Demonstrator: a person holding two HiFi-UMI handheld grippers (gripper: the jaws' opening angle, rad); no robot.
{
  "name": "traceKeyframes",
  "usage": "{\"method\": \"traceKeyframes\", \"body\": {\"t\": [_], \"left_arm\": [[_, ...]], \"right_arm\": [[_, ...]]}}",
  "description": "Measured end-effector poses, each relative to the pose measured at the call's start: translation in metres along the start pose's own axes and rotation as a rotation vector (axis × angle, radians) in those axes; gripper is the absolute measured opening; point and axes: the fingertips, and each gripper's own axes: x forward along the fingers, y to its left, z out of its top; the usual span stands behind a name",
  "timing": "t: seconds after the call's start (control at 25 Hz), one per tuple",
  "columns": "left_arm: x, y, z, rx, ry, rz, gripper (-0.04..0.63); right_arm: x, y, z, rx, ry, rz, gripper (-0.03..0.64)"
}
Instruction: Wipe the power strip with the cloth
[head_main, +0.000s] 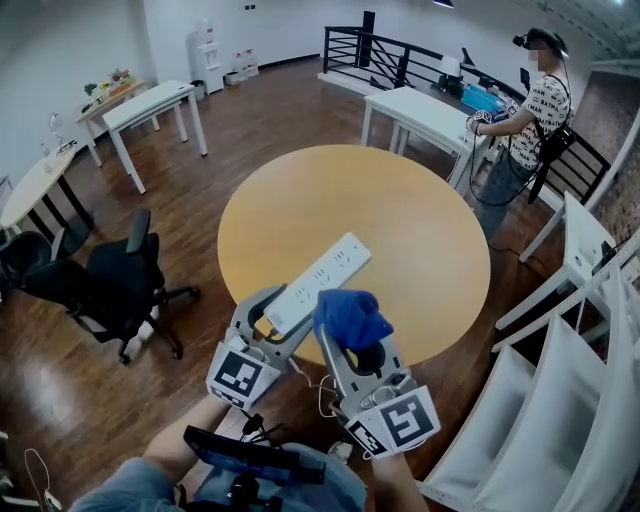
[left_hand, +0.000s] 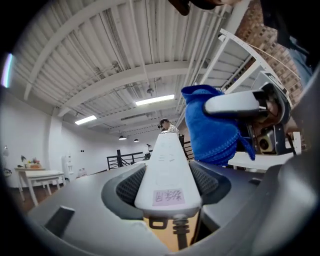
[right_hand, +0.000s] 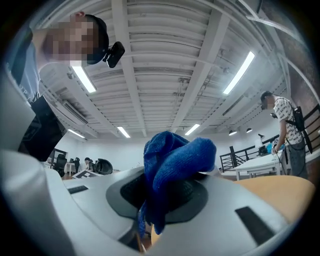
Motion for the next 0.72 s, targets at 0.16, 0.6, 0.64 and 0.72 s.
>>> {"method": "traceKeyframes", "body": {"t": [0.16, 0.6, 0.64, 0.72], "left_arm": [[-0.001, -0.006, 0.007, 0.024, -0.001, 0.001, 0.288], [-0.005, -0.024, 0.012, 0.133, 0.005, 0.003, 0.288], [-0.006, -0.024, 0.012, 0.133, 0.004, 0.004, 0.288], [-0.008, -0.023, 0.011, 0.129, 0.004, 0.010, 0.288]], "right_arm": [[0.001, 0.004, 0.010, 0.002, -0.016, 0.016, 0.074], [0.035, 0.055, 0.000, 0.097, 0.043, 0.207, 0.075], [0.035, 0.055, -0.001, 0.096, 0.047, 0.208, 0.074], [0.036, 0.051, 0.000, 0.084, 0.044, 0.202, 0.075]]}}
